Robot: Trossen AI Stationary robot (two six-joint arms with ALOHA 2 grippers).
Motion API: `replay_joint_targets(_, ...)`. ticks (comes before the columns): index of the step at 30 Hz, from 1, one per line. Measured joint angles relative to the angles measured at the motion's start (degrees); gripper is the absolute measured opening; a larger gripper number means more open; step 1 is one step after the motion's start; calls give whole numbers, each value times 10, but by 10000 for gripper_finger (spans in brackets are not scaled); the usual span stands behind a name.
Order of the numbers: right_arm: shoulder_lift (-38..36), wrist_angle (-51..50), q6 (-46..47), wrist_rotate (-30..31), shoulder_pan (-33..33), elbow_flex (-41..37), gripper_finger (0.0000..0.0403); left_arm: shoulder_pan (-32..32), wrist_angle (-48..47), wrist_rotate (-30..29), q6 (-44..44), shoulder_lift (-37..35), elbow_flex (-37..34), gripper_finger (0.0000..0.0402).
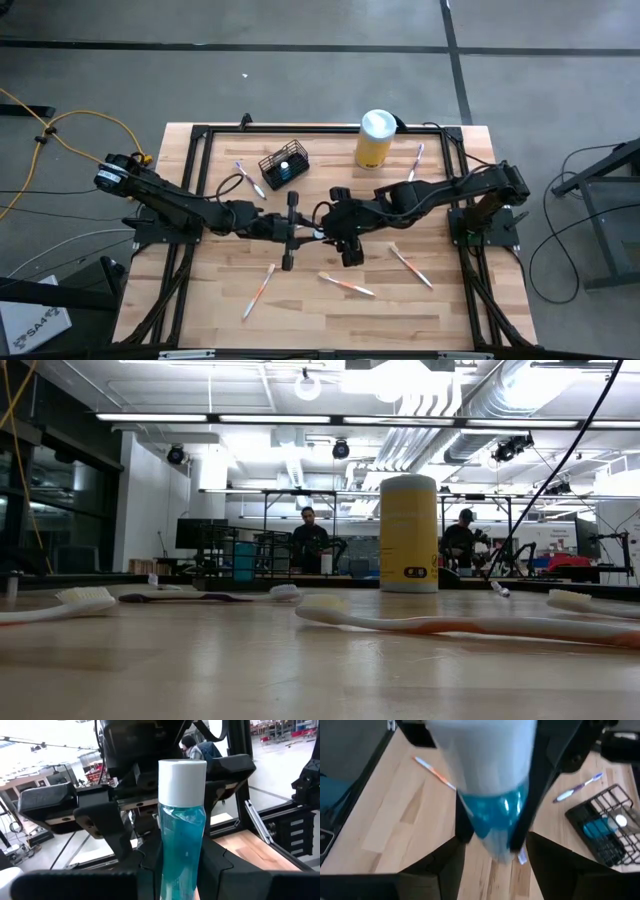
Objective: Pick & Place toothbrushing station
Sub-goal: Put the mouthwash into the middle section of the wire organizer
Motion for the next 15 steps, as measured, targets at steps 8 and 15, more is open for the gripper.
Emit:
replay_joint_targets(8, 0, 33, -4, -30, 0, 0, 200, 0, 28, 11, 19, 0, 0, 71)
replay_joint_targets(15, -9, 51, -4, -34, 1, 0, 200, -1, 31, 13, 20, 0, 0, 71)
